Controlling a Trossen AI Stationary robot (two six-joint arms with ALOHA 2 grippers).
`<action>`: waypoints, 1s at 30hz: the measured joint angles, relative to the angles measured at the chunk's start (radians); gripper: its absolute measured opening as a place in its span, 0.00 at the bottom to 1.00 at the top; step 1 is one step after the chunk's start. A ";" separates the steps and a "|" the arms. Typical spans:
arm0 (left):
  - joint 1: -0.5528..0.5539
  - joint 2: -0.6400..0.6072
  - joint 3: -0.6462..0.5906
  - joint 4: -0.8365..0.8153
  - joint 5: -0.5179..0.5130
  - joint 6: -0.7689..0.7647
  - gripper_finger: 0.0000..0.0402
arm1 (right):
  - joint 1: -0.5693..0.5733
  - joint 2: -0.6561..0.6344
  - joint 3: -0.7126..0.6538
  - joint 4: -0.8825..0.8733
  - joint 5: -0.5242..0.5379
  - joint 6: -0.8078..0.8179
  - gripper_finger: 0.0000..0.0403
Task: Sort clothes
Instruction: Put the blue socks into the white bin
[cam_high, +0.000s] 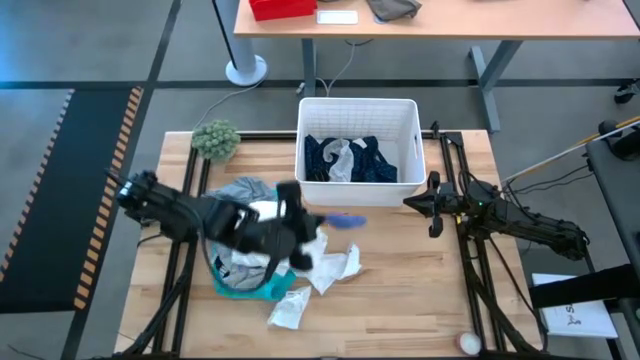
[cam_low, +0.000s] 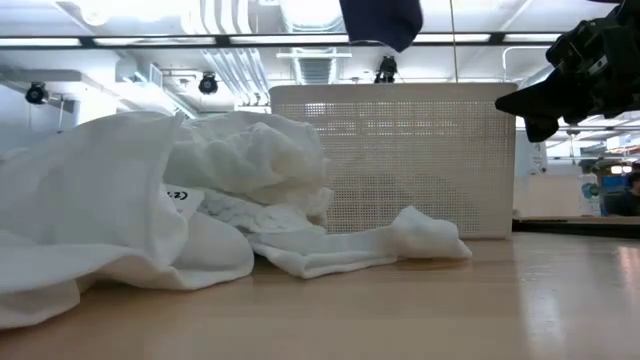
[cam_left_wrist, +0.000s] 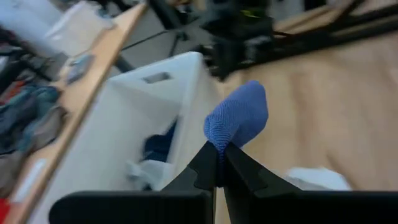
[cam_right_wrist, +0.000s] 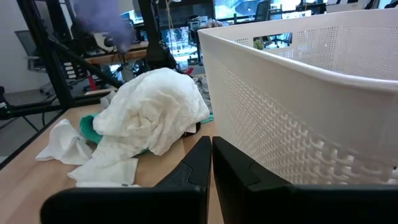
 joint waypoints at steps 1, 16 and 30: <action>0.025 0.000 0.014 0.001 0.000 0.015 0.00 | 0.000 0.000 0.000 0.000 0.000 0.000 0.00; 0.463 -0.005 0.083 -0.016 0.239 0.035 0.00 | 0.000 0.000 0.000 0.000 0.000 0.000 0.00; 0.650 -0.002 -0.068 -0.033 0.422 -0.079 0.10 | 0.000 0.000 0.000 0.000 0.000 0.000 0.00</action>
